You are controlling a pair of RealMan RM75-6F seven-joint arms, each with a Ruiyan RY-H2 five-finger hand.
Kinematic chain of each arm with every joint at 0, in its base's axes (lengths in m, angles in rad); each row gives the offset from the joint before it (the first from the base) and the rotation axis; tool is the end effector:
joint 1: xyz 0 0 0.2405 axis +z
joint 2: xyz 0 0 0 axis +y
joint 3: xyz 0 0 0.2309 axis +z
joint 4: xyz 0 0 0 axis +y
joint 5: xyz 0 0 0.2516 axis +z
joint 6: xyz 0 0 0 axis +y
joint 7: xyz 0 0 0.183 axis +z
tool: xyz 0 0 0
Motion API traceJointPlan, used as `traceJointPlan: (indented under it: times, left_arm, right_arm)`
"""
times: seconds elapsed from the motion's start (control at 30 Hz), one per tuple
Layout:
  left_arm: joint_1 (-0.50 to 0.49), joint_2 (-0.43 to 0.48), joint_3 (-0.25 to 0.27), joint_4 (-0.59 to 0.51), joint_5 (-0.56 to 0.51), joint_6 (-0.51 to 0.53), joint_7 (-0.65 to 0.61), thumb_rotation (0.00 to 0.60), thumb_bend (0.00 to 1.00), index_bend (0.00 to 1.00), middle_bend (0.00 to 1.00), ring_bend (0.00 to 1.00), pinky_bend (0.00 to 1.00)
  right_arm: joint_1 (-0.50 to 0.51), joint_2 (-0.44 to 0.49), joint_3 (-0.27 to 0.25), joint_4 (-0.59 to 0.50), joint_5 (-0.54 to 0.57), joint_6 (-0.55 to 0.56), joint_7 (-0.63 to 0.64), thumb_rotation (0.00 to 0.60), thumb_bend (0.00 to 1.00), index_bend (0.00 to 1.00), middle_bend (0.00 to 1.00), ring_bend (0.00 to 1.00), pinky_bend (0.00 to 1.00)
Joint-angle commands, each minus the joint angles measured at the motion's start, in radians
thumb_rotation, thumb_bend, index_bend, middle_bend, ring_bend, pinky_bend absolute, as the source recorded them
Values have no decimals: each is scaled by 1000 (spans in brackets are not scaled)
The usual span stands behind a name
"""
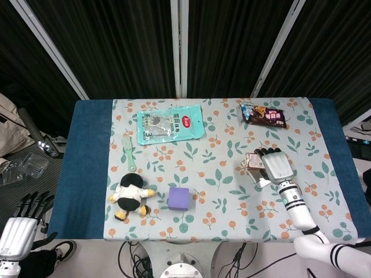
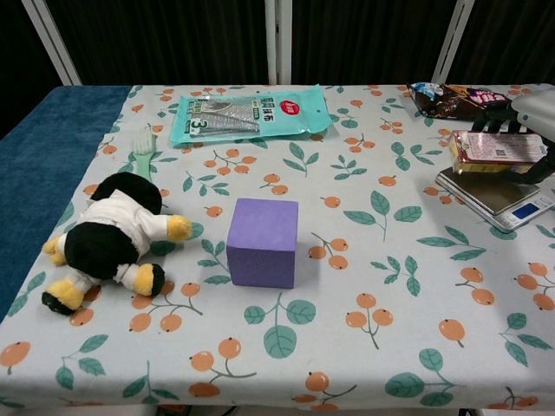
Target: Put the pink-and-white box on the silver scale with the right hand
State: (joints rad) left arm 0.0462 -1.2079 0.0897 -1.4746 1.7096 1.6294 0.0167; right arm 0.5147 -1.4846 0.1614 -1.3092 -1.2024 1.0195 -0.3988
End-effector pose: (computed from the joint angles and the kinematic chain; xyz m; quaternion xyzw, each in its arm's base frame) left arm -0.3123 0.1442 0.0811 -0.6415 -0.3665 -0.3760 0.5593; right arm -0.2511 -0.3662 -0.0197 0.7170 -0.3369 0.2728 0.5459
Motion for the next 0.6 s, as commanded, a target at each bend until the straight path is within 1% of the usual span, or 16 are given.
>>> traceJointPlan:
  times: [0.03, 0.07, 0.13, 0.17, 0.2, 0.27, 0.3, 0.37, 0.4, 0.5, 0.6]
  left_arm:
    - [-3, 2, -1, -4, 1, -4, 4, 600, 106, 131, 61, 0, 80]
    - [-4, 2, -1, -6, 0, -5, 5, 600, 106, 131, 61, 0, 80]
    - [-6, 5, -2, -11, 2, -6, 8, 600, 106, 131, 61, 0, 80]
    - [-6, 6, -2, -13, 2, -6, 10, 600, 107, 131, 61, 0, 80]
    - [-6, 7, -2, -15, 2, -5, 12, 600, 107, 131, 60, 0, 80]
    - [-5, 9, -2, -18, 2, -4, 14, 600, 106, 131, 60, 0, 80]
    - [-4, 10, -1, -19, 2, -4, 14, 600, 106, 131, 60, 0, 80]
    - [-4, 11, 0, -22, 2, -5, 16, 600, 106, 131, 60, 0, 80]
    - [-5, 11, 0, -23, 3, -5, 17, 600, 106, 131, 61, 0, 80]
    - [-5, 11, 0, -26, 7, -3, 20, 600, 106, 131, 61, 0, 80]
    - [-4, 13, 0, -30, 8, -1, 25, 600, 106, 131, 61, 0, 80]
  right_arm:
    - [5, -10, -4, 19, 16, -17, 8, 600, 303, 450, 471, 428, 461]
    - [6, -11, -6, 22, 21, -24, 9, 600, 295, 431, 456, 422, 448]
    - [10, -8, -11, 25, 31, -46, 15, 600, 270, 358, 396, 355, 402]
    - [11, -5, -13, 24, 34, -54, 20, 600, 249, 289, 332, 280, 353]
    - [13, -1, -14, 21, 34, -60, 29, 600, 218, 196, 251, 193, 288]
    - [12, 5, -15, 14, 25, -57, 47, 600, 156, 43, 119, 62, 156]
    - [11, 9, -15, 9, 21, -55, 56, 600, 123, 3, 66, 20, 86]
    - [9, 21, -19, -1, 12, -51, 69, 600, 94, 0, 19, 0, 20]
    - [8, 26, -20, -5, 10, -50, 72, 600, 82, 0, 5, 0, 3]
    - [0, 42, -23, -20, -2, -35, 92, 600, 68, 0, 0, 0, 0]
    - [-14, 71, -31, -56, -19, -14, 117, 600, 68, 0, 0, 0, 0]
